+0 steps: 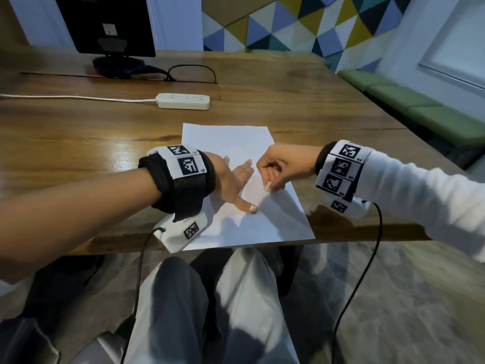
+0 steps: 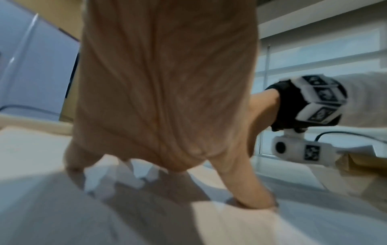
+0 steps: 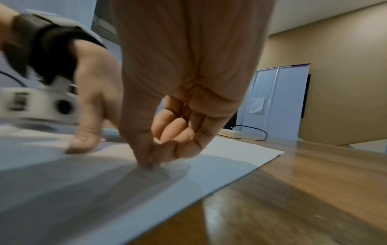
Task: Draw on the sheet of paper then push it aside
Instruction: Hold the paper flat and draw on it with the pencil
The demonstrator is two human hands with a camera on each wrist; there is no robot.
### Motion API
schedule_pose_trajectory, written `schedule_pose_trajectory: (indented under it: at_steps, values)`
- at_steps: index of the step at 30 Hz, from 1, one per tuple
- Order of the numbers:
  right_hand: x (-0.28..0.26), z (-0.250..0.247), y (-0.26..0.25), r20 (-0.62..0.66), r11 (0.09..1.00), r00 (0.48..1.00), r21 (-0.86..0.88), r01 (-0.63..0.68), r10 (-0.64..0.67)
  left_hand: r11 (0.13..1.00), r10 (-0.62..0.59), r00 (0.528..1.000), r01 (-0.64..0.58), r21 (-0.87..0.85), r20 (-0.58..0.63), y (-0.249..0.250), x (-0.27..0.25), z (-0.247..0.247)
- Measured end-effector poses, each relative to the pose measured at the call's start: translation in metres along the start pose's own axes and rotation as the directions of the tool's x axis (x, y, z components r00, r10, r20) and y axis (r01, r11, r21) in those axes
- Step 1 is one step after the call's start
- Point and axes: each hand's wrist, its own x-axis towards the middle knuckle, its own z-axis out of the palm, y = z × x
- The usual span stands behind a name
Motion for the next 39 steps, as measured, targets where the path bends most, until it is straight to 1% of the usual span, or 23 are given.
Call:
schedule_pose_trajectory:
  at_steps: [3, 4, 5, 8, 9, 10, 11, 13, 14, 15, 18, 19, 20, 23, 24, 25, 27, 28, 29, 32, 33, 37, 39]
  values:
    - [-0.006, 0.004, -0.002, 0.115, 1.0, 0.993, 0.013, -0.008, 0.006, 0.999, -0.004, 1.0, 0.005, 0.044, -0.031, 0.005, -0.008, -0.006]
    - [-0.006, 0.002, -0.003, 0.134, 1.0, 0.991, 0.004, -0.007, 0.007, 0.999, -0.003, 1.0, 0.005, 0.05, -0.031, 0.006, -0.009, -0.009]
    - [-0.004, -0.001, -0.002, 0.114, 1.0, 0.993, -0.016, -0.007, 0.009, 0.999, -0.003, 1.0, 0.004, 0.052, -0.027, 0.008, -0.011, -0.01]
    - [0.004, -0.008, 0.001, -0.045, 0.999, 0.999, -0.051, -0.001, -0.001, 0.999, -0.003, 1.0, 0.004, 0.049, -0.017, 0.011, -0.012, -0.014]
    - [0.003, -0.007, 0.001, -0.046, 0.999, 0.999, -0.04, -0.01, 0.008, 0.999, -0.006, 1.0, 0.006, 0.041, -0.017, 0.011, -0.013, -0.014]
    - [0.001, -0.005, 0.0, -0.008, 0.999, 1.0, -0.04, -0.015, 0.014, 0.999, -0.01, 1.0, 0.011, 0.036, -0.018, 0.011, -0.013, -0.015]
    - [-0.003, -0.002, -0.001, 0.061, 0.999, 0.998, -0.049, -0.008, 0.011, 0.999, -0.012, 1.0, 0.013, 0.036, -0.018, 0.011, -0.013, -0.014]
    - [-0.009, 0.003, -0.003, 0.186, 0.997, 0.982, -0.065, 0.039, -0.026, 0.999, -0.012, 1.0, 0.013, 0.05, -0.016, 0.011, -0.013, -0.015]
    - [-0.009, 0.004, -0.003, 0.192, 0.996, 0.981, -0.072, 0.047, -0.033, 0.999, -0.007, 1.0, 0.008, 0.049, -0.007, 0.01, -0.012, -0.015]
    - [-0.007, 0.001, -0.001, 0.154, 0.996, 0.988, -0.085, 0.034, -0.02, 0.999, 0.002, 1.0, -0.002, 0.042, 0.003, 0.01, -0.011, -0.016]
    - [0.001, -0.007, 0.007, -0.066, 0.993, 0.998, -0.118, -0.008, 0.0, 0.999, 0.026, 1.0, -0.026, 0.034, 0.013, 0.009, -0.008, -0.019]
    - [0.001, -0.007, 0.007, -0.08, 0.995, 0.997, -0.101, -0.019, 0.011, 0.999, 0.027, 1.0, -0.028, 0.028, 0.012, 0.009, -0.008, -0.02]
    - [-0.001, -0.006, 0.007, -0.05, 0.996, 0.998, -0.08, -0.027, 0.023, 0.999, 0.024, 1.0, -0.024, 0.021, 0.008, 0.008, -0.008, -0.02]
    - [-0.008, -0.002, 0.002, 0.145, 1.0, 0.989, -0.021, -0.011, 0.014, 0.999, 0.015, 1.0, -0.015, 0.039, -0.006, 0.008, -0.007, -0.018]
    - [-0.007, -0.004, 0.002, 0.152, 1.0, 0.988, -0.024, -0.009, 0.013, 0.999, 0.016, 1.0, -0.015, 0.039, -0.01, 0.009, -0.007, -0.018]
    - [-0.003, -0.008, 0.004, 0.113, 0.999, 0.993, -0.042, -0.013, 0.018, 0.999, 0.022, 1.0, -0.021, 0.031, -0.01, 0.01, -0.008, -0.018]
    - [0.004, -0.013, 0.006, -0.017, 0.995, 1.0, -0.096, -0.015, 0.014, 0.999, 0.025, 1.0, -0.025, 0.021, -0.015, 0.01, -0.009, -0.017]
    - [0.005, -0.013, 0.007, -0.04, 0.995, 0.999, -0.096, -0.018, 0.014, 1.0, 0.027, 0.999, -0.026, 0.014, -0.017, 0.01, -0.009, -0.016]
    - [0.004, -0.011, 0.007, -0.019, 0.996, 1.0, -0.089, -0.018, 0.016, 1.0, 0.031, 0.999, -0.03, 0.003, -0.019, 0.008, -0.01, -0.016]
    - [-0.007, -0.004, 0.002, 0.138, 0.996, 0.99, -0.084, 0.011, 0.001, 0.999, 0.038, 0.999, -0.038, 0.005, -0.021, 0.007, -0.009, -0.016]
    - [-0.007, -0.006, 0.003, 0.145, 0.996, 0.989, -0.084, 0.007, 0.006, 0.999, 0.039, 0.999, -0.039, 0.012, -0.018, 0.008, -0.01, -0.017]
    - [0.0, -0.012, 0.009, -0.035, 0.995, 0.999, -0.096, -0.025, 0.022, 0.999, 0.042, 0.999, -0.042, 0.016, 0.0, 0.008, -0.009, -0.019]
    - [-0.003, -0.006, 0.012, -0.032, 0.994, 0.999, -0.102, -0.026, 0.023, 0.999, 0.04, 0.999, -0.04, 0.023, -0.006, 0.007, -0.009, -0.019]
